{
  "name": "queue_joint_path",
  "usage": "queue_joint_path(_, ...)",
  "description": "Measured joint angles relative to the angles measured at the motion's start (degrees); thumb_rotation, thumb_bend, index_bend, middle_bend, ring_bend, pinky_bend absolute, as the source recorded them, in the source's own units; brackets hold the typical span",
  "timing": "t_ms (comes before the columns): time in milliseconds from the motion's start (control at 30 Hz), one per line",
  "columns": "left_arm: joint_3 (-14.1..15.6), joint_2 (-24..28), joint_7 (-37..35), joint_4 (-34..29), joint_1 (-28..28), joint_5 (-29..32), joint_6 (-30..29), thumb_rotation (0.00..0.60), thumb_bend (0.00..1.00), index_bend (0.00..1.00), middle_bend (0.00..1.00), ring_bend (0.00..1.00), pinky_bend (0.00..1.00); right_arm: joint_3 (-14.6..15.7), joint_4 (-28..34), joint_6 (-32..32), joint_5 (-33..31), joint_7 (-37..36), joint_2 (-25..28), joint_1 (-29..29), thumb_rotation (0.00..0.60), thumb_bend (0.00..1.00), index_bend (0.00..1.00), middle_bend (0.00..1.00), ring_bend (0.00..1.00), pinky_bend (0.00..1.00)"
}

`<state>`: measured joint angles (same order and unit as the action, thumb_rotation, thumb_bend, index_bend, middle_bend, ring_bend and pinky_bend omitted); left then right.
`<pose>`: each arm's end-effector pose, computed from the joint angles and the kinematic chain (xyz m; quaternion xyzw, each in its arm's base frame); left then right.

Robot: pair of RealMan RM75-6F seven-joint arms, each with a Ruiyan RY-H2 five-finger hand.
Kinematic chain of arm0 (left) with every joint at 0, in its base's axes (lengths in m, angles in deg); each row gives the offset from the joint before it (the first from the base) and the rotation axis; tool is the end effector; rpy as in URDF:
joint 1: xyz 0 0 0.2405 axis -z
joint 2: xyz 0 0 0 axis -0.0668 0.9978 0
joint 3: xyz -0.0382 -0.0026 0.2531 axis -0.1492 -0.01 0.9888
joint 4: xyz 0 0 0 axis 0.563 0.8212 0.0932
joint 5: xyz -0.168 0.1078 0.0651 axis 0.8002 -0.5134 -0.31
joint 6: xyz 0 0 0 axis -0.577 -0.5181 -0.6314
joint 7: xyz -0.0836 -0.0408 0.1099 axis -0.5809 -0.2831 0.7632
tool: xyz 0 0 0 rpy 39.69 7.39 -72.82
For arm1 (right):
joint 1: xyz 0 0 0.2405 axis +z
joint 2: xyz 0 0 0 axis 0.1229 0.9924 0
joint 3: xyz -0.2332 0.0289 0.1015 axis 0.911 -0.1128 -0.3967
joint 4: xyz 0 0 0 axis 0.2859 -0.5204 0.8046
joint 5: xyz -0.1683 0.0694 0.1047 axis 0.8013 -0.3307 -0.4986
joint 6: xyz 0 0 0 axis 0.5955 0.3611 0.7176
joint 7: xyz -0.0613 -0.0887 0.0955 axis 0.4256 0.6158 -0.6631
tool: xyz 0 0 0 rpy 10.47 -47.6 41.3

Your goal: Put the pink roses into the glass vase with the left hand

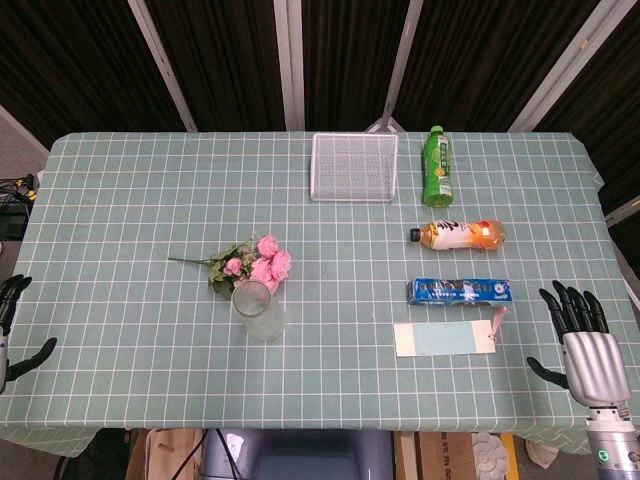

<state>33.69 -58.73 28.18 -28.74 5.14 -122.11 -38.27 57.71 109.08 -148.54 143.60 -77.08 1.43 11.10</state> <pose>-0.3007 0.1665 0.1662 -0.5394 -0.3494 -0.4273 0.6359 -0.3003 -0.1784 0.1538 0.6043 -0.3587 0.3847 0.5985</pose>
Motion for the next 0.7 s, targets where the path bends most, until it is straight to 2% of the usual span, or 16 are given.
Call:
queue_joint_path(467, -0.7, -0.2, 1.0, 0.1, 0.3, 2.2, 1.6, 0.6, 0.26, 0.14, 0.12, 0.0, 0.0, -0.2, -0.3, 0.8, -0.8, 0.5, -0.5, 0.4, 0.6, 0.15, 0.1, 0.04, 0.0, 0.0)
queue_joint_path(700, -2.3, -1.5, 7.3, 1.4, 1.8, 4.8, 3.2, 0.6, 0.22, 0.13, 0.11, 0.0, 0.0, -0.2, -0.3, 0.8, -0.9, -0.7, -0.1, 0.2, 0.6, 0.15, 0.1, 0.04, 0.0, 0.0)
